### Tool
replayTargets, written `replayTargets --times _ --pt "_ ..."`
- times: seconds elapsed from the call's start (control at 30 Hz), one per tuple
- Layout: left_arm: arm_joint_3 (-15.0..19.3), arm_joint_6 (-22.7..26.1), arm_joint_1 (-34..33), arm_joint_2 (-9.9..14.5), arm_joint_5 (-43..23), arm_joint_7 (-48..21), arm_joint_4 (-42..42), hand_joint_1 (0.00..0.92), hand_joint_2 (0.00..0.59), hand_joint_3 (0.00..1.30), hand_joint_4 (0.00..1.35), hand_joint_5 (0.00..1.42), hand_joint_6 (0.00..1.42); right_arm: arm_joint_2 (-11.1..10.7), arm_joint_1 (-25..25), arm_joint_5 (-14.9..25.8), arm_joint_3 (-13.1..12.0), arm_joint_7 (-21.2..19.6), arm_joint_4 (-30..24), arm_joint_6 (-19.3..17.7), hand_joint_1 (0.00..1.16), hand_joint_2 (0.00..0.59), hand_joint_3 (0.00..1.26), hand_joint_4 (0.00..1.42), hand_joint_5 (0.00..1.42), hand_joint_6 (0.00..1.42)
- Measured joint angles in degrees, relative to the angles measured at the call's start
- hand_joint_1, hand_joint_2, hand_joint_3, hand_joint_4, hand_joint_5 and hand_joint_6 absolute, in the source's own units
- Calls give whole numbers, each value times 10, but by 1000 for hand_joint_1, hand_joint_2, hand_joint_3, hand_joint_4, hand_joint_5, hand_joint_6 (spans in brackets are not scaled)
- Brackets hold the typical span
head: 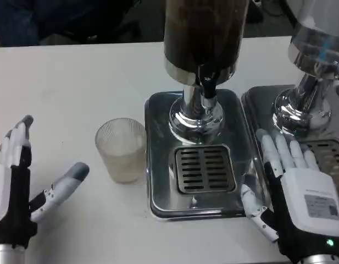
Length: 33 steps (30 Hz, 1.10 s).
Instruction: Grasp the cup under the faucet to collect the drink, then remove the cup.
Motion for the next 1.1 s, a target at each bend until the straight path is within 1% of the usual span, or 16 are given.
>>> replayTargets --times 0.07,0.13,0.27,0.3,0.33,0.4,0.47,0.57,0.63,0.67,0.7,0.73,0.9,0.97,1.0,1.1 --pt "-10 -37 -39 10 0 -2 51 0 0 0 0 0 0 0 -1 0 0 0 -1 1 42 534 23 0 0 0" --pt "-17 -64 -65 15 -1 -7 83 0 0 0 0 0 0 0 -2 0 0 0 -1 1 42 532 23 0 0 0" --pt "-28 -100 -122 21 -17 -33 163 0 0 0 0 0 0 1 -10 0 3 1 -1 1 41 529 23 0 0 0" --pt "-31 -107 -133 21 -21 -40 181 19 0 0 0 0 0 2 -13 0 4 1 -1 1 41 529 23 0 0 0" --pt "-37 -118 -150 20 -27 -53 212 45 0 0 0 0 0 3 -17 0 6 1 -1 1 41 529 23 0 0 0" --pt "-41 -128 -161 18 -35 -59 241 67 0 0 0 0 0 3 -18 0 9 1 -1 1 41 528 23 0 0 0" --pt "-44 -138 -173 13 -38 -59 270 72 0 0 0 0 0 3 -18 0 13 1 -1 2 41 528 23 0 0 0" --pt "-52 -168 -178 1 -40 -59 291 74 0 0 0 0 0 5 -17 0 16 1 -1 3 41 528 23 0 0 0" --pt "-59 -179 -178 -2 -40 -56 298 75 0 0 0 0 0 5 -15 -1 16 1 -1 7 41 528 23 0 0 0" --pt "-60 -182 -178 -4 -39 -53 302 76 0 0 0 0 0 5 -13 -1 17 1 -2 9 41 528 23 0 0 0" --pt "-60 -183 -178 -5 -39 -52 305 113 0 0 0 0 0 5 -11 -1 17 1 -2 11 41 528 23 0 0 0" --pt "-60 -185 -178 -5 -39 -51 310 122 0 0 0 0 0 5 -9 -1 17 1 -3 12 41 528 23 0 0 0" --pt "-62 -187 -192 -6 -43 -52 349 244 13 0 0 0 0 5 -3 -1 19 3 -5 13 41 528 23 0 0 0" --pt "-63 -187 -202 -8 -43 -52 354 262 19 0 0 0 0 5 -3 -1 20 8 -6 13 41 528 23 0 0 0" --pt "-64 -187 -206 -10 -43 -51 355 291 20 0 0 0 0 5 -3 -1 21 9 -6 13 41 528 23 0 0 0" --pt "-75 -186 -218 -17 -39 -47 359 321 25 0 0 0 0 4 -5 0 20 18 -7 13 40 527 23 0 0 0"
